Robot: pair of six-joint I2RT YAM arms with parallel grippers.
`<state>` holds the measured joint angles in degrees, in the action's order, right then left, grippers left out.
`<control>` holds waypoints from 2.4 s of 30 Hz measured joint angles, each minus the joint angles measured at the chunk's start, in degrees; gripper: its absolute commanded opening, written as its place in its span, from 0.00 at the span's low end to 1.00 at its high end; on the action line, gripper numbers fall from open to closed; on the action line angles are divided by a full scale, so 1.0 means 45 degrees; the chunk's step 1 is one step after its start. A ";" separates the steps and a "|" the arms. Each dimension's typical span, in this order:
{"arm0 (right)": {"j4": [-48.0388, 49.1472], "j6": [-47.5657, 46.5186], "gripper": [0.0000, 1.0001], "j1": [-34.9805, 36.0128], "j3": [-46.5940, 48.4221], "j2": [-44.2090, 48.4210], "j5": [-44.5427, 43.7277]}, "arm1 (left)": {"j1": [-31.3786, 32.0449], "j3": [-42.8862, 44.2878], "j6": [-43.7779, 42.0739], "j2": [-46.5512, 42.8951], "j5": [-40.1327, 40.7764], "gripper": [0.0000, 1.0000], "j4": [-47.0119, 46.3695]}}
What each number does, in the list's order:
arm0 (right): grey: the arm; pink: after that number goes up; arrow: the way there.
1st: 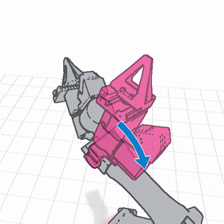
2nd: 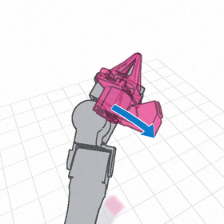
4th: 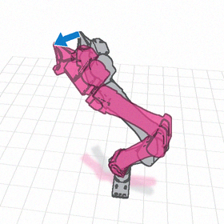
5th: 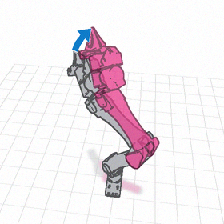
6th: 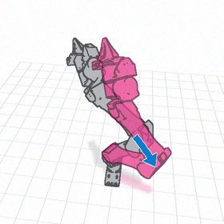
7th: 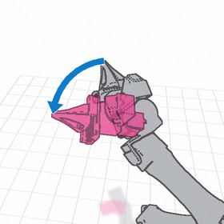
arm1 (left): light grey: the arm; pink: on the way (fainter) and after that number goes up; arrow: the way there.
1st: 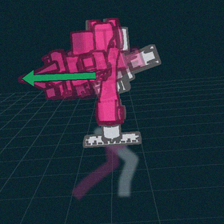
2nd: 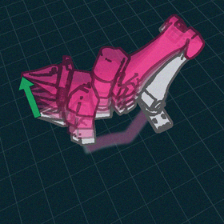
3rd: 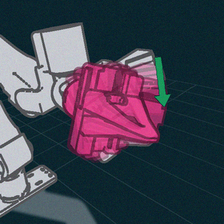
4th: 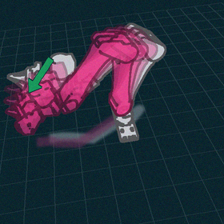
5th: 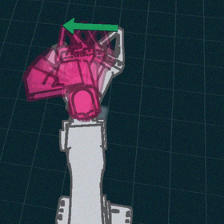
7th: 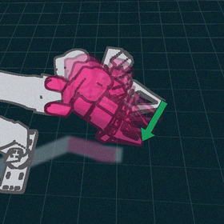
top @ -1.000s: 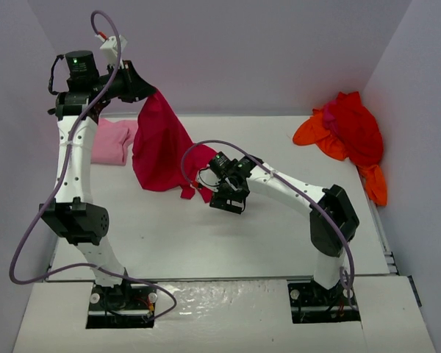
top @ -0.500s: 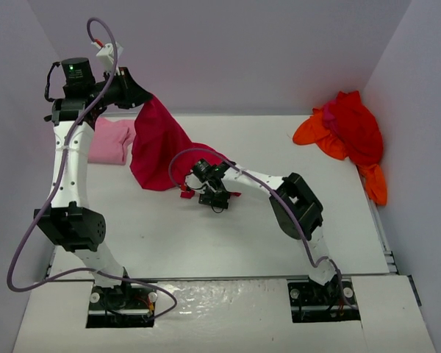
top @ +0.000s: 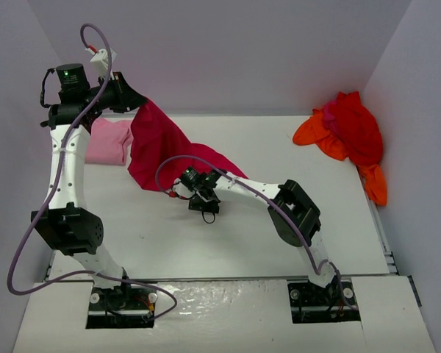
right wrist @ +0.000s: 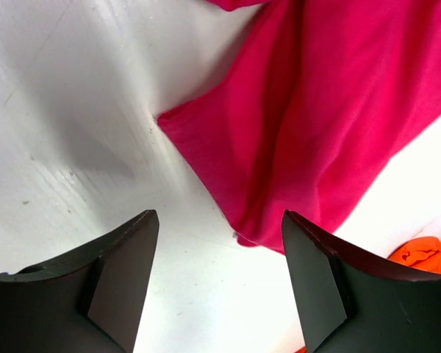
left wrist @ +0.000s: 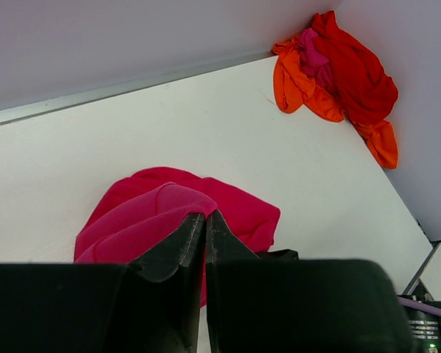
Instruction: Fold and stack the t-shirts
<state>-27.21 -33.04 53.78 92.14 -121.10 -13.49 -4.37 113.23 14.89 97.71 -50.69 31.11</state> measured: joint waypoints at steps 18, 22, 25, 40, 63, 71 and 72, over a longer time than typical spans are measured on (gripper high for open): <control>-0.0414 -0.0004 0.51 0.0797 0.0548 -0.0781 0.1469 | -0.0311 -0.0295 0.0123 -0.0174 -0.0296 0.00 -0.0351; -0.0502 -0.0045 0.53 0.0757 0.1161 -0.1202 0.1404 | -0.0433 -0.0561 0.0119 -0.0180 -0.0408 0.00 -0.0413; -0.0493 -0.0038 0.55 0.0600 0.1643 -0.1504 0.1251 | -0.0542 -0.0705 0.0116 -0.0184 -0.0512 0.00 -0.0501; 0.0153 -0.0320 0.00 -0.0554 0.2632 -0.2632 -0.0222 | -0.1104 -0.1155 0.0056 -0.0189 -0.0823 0.00 -0.0835; 0.4226 -0.2280 0.00 -0.6178 0.1278 0.9980 -0.2204 | -0.9914 0.2037 0.9555 -0.3196 -0.4986 0.00 -0.9321; 0.3657 -0.2507 0.00 -0.6313 -0.1009 0.9975 -0.2484 | -0.9998 0.1788 1.2719 -0.3724 -0.6186 0.00 -1.3059; 0.3572 -0.2474 0.00 -0.6339 -0.1070 1.0133 -0.2431 | -1.0002 0.1778 1.2972 -0.3775 -0.6348 0.00 -1.3275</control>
<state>-11.14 -44.17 25.25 87.32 -75.50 -24.43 -49.38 121.23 73.26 80.72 -79.26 -28.63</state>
